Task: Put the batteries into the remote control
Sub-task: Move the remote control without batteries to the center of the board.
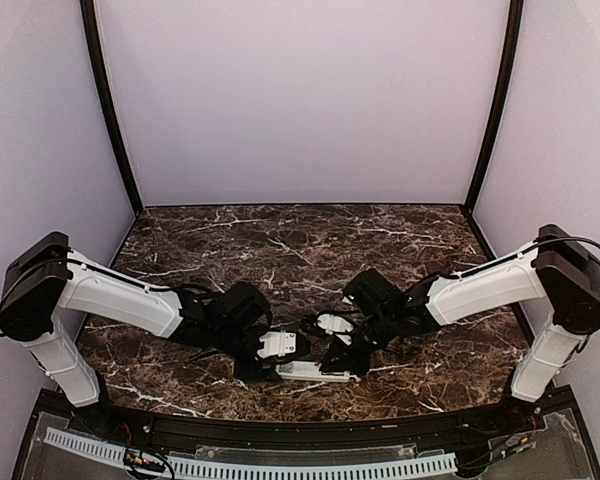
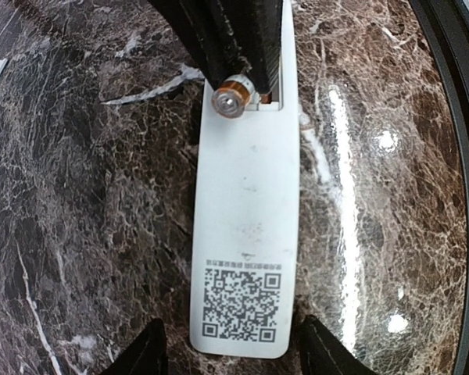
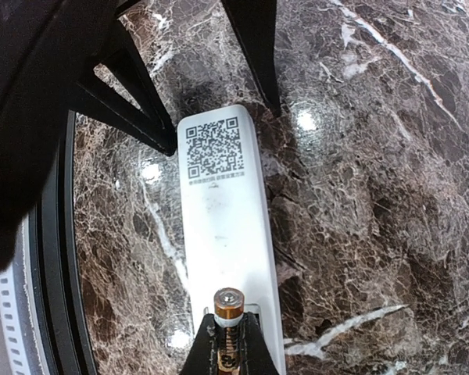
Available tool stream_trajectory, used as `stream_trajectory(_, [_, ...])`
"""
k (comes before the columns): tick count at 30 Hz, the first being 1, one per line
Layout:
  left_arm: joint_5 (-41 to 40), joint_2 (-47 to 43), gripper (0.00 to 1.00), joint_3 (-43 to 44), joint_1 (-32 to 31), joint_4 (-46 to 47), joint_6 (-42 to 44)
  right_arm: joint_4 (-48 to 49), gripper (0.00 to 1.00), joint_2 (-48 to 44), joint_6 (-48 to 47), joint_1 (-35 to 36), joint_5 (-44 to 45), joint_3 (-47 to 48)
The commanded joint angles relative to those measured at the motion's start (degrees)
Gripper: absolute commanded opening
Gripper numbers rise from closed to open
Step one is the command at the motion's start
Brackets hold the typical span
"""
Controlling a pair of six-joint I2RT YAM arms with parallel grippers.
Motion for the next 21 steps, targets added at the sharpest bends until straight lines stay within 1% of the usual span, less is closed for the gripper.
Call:
stream_trajectory(1, [2.6,1.2,0.57,2.5,0.0,-1.9,0.5,-1.0,0.0,0.9,-2.1,0.5,-0.1,1.6])
stream_trajectory(4, [4.3,2.2,0.55,2.7,0.0,-2.0,1.1,-1.2,0.0,1.0,-1.7,0.7,-0.1,1.7])
stream_trajectory(6, [5.7,2.9,0.51,2.8,0.0,-2.1,1.3,-1.2,0.0,1.4,-0.6,0.8,0.1,1.7])
stream_trajectory(8, [6.0,3.4,0.43,2.8,0.0,-2.1,1.7,-1.2,0.0,2.1,0.7,1.1,0.9,1.7])
stream_trajectory(9, [5.7,3.8,0.36,2.7,0.0,-1.9,1.8,-1.1,0.0,2.4,1.3,1.4,1.1,1.7])
stream_trajectory(12, [5.7,4.4,0.28,3.0,0.0,-2.2,2.4,-1.5,0.0,2.8,2.7,1.9,2.0,1.7])
stream_trajectory(14, [5.8,4.5,0.15,3.5,0.0,-2.8,3.3,-1.4,0.0,2.4,3.6,2.0,1.9,1.3])
stream_trajectory(15, [5.2,4.5,0.11,4.1,0.0,-3.6,4.3,-1.3,0.0,2.2,3.9,2.1,1.6,1.0])
stream_trajectory(16, [4.6,4.3,0.03,4.6,0.0,-4.3,5.0,-1.2,0.0,1.9,4.2,2.1,1.4,0.7])
stream_trajectory(18, [1.4,4.1,0.0,5.7,0.2,-6.4,7.6,-1.0,0.0,1.4,4.5,2.2,1.3,0.4])
stream_trajectory(19, [-0.2,4.1,0.0,6.1,0.4,-7.8,9.6,-1.0,0.0,1.3,4.6,2.2,1.3,0.4])
stream_trajectory(21, [-0.8,4.1,0.0,6.6,1.6,-10.0,11.6,-1.3,0.0,1.6,4.6,2.2,1.2,0.6])
